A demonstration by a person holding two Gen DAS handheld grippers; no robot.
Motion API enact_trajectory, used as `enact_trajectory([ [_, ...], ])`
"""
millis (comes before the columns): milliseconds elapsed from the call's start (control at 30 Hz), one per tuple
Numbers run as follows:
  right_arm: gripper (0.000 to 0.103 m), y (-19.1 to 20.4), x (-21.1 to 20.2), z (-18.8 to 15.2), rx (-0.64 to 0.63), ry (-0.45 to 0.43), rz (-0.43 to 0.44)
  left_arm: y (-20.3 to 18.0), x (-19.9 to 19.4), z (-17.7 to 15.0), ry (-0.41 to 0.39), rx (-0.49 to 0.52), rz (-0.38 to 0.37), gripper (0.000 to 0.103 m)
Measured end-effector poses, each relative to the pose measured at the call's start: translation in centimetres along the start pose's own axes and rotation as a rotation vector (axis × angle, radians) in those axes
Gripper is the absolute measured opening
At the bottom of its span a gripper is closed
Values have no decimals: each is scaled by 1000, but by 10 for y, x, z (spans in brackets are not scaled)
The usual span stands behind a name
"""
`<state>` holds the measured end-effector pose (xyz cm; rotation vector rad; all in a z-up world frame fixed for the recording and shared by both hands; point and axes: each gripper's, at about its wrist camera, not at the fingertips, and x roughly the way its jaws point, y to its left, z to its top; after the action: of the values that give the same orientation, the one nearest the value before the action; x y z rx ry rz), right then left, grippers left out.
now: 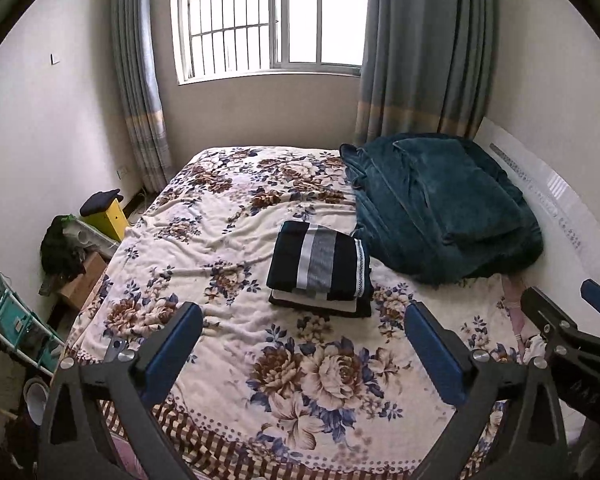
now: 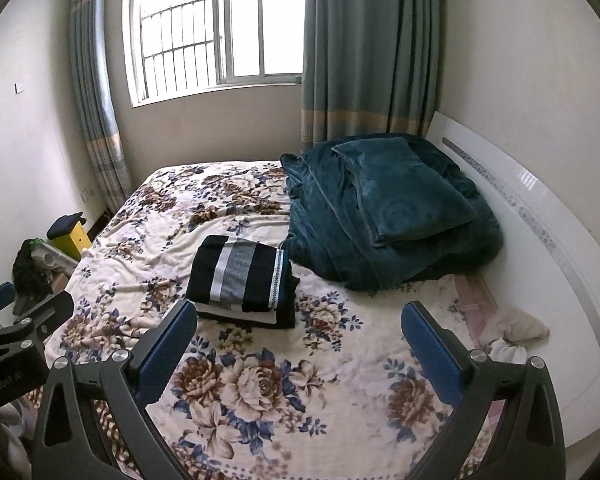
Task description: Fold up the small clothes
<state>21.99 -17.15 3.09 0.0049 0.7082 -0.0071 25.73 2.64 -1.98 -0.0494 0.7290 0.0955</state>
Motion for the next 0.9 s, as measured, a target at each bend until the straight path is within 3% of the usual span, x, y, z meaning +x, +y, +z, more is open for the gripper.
enact_trajectory([
  [900,103,8,-4,1,-10,-8,35,8,-11,-3,-3,-12,10,103],
])
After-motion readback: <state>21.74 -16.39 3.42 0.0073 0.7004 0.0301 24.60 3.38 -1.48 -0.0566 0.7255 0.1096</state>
